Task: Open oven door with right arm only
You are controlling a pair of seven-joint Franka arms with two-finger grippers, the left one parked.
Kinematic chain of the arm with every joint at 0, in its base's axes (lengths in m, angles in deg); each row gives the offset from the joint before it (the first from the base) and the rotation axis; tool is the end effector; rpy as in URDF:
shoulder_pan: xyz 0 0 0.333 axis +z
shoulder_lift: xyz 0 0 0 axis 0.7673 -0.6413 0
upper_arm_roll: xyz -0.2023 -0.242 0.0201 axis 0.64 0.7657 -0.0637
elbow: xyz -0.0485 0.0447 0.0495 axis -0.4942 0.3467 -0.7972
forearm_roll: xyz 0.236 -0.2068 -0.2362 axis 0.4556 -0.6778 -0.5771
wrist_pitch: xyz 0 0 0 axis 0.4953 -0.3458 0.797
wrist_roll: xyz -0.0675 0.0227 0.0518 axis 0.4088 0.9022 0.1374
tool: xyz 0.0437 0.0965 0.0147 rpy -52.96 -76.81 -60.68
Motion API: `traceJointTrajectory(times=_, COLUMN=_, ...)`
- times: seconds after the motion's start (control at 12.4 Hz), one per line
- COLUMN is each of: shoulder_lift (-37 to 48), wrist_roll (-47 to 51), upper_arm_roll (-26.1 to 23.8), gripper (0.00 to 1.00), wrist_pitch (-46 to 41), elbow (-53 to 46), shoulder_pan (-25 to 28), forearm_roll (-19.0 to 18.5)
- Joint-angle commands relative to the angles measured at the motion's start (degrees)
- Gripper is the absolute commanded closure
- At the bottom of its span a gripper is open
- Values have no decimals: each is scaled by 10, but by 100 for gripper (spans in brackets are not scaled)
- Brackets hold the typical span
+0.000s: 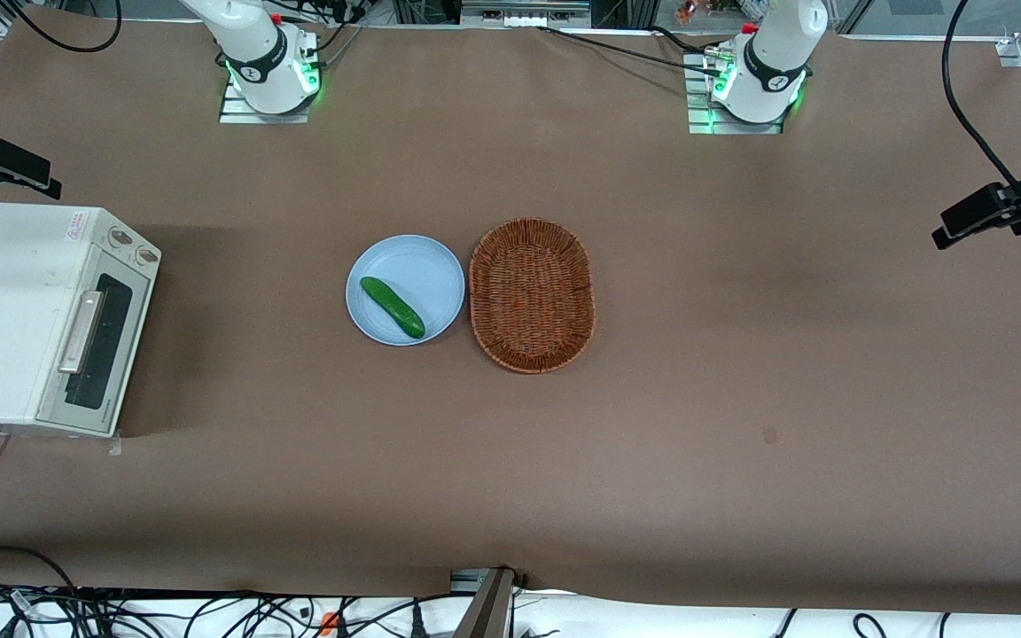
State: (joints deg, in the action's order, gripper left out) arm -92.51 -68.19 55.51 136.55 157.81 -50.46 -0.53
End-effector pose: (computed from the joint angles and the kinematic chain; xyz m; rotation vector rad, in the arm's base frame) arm 0.5625 -0.0276 0.6360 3.1269 0.0295 -0.2225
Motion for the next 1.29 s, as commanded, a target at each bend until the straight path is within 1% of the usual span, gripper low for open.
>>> traceJointTrajectory(times=0.0, shoulder_lift=3, wrist_roll=2, upper_arm_roll=-7, gripper=0, wrist_pitch=-14, elbow=5, shoulder_pan=-1, forearm_roll=-8)
traceJointTrajectory(times=0.16, shoulder_lift=-3, wrist_roll=0, upper_arm_roll=-9, gripper=0, wrist_pitch=-26, elbow=13, shoulder_pan=5, forearm_roll=-10)
traceJointTrajectory(times=0.24, shoulder_lift=-10, wrist_roll=6, upper_arm_roll=-10, gripper=2, wrist_pitch=-27, elbow=22, shoulder_pan=12, forearm_roll=-10)
traceJointTrajectory(times=0.32, shoulder_lift=-12, wrist_roll=7, upper_arm_roll=-10, gripper=11, wrist_pitch=-25, elbow=35, shoulder_pan=18, forearm_roll=-10)
traceJointTrajectory(times=0.4, shoulder_lift=-17, wrist_roll=7, upper_arm_roll=-10, gripper=23, wrist_pitch=-23, elbow=44, shoulder_pan=26, forearm_roll=-9)
traceJointTrajectory(times=0.56, shoulder_lift=-31, wrist_roll=7, upper_arm_roll=-10, gripper=54, wrist_pitch=-26, elbow=54, shoulder_pan=40, forearm_roll=-10)
traceJointTrajectory(times=0.64, shoulder_lift=-39, wrist_roll=6, upper_arm_roll=-10, gripper=66, wrist_pitch=-23, elbow=60, shoulder_pan=43, forearm_roll=-10)
traceJointTrajectory(times=0.72, shoulder_lift=-49, wrist_roll=6, upper_arm_roll=-10, gripper=76, wrist_pitch=-23, elbow=63, shoulder_pan=44, forearm_roll=-11)
traceJointTrajectory(times=0.81, shoulder_lift=-59, wrist_roll=5, upper_arm_roll=-9, gripper=84, wrist_pitch=-23, elbow=63, shoulder_pan=47, forearm_roll=-13)
traceJointTrajectory(times=0.89, shoulder_lift=-70, wrist_roll=5, upper_arm_roll=-9, gripper=95, wrist_pitch=-21, elbow=63, shoulder_pan=51, forearm_roll=-29)
traceJointTrajectory(times=0.97, shoulder_lift=-88, wrist_roll=6, upper_arm_roll=-9, gripper=100, wrist_pitch=-21, elbow=64, shoulder_pan=68, forearm_roll=-67)
traceJointTrajectory(times=1.05, shoulder_lift=-105, wrist_roll=7, upper_arm_roll=-9, gripper=100, wrist_pitch=-18, elbow=65, shoulder_pan=84, forearm_roll=-108)
traceJointTrajectory(times=1.13, shoulder_lift=-117, wrist_roll=8, upper_arm_roll=-9, gripper=100, wrist_pitch=-12, elbow=69, shoulder_pan=86, forearm_roll=-128)
traceJointTrajectory(times=1.21, shoulder_lift=-129, wrist_roll=7, upper_arm_roll=-9, gripper=100, wrist_pitch=6, elbow=79, shoulder_pan=85, forearm_roll=-138)
